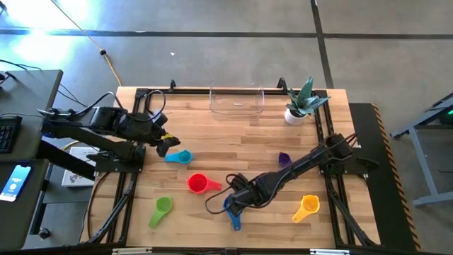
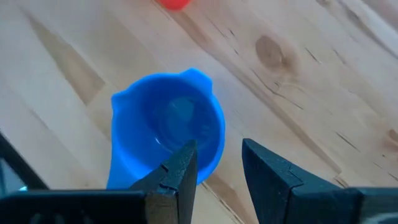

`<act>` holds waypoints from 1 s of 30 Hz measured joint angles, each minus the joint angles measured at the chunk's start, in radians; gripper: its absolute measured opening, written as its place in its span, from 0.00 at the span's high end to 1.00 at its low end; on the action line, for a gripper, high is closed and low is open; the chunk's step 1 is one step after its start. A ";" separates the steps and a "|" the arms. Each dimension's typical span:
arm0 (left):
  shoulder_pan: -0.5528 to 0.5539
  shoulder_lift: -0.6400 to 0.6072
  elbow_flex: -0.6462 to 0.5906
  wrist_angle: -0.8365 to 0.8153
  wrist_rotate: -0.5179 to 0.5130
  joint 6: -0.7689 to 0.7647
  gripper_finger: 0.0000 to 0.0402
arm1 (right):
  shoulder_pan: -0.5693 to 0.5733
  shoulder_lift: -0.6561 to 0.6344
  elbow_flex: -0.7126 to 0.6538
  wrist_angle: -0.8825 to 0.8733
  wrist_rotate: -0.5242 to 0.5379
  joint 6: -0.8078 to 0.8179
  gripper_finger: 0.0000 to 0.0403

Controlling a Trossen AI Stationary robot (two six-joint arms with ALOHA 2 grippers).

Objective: Nest measuring cups in basket
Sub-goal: Stack the blue measuring cup on top of the red measuring cup

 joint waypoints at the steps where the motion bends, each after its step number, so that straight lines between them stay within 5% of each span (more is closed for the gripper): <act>1: 0.000 0.006 0.000 0.000 0.000 0.000 0.83 | 0.000 0.005 0.000 0.002 -0.001 0.000 0.71; 15: 0.000 0.052 -0.001 0.002 0.001 0.001 0.83 | 0.000 0.065 -0.001 0.041 -0.045 0.000 0.72; 23: -0.034 0.052 -0.001 -0.002 0.003 0.014 0.83 | -0.021 0.065 -0.001 0.044 -0.081 -0.039 0.97; 30: -0.091 0.052 -0.001 -0.008 0.004 0.028 0.83 | -0.063 0.065 -0.001 0.049 -0.133 -0.081 0.99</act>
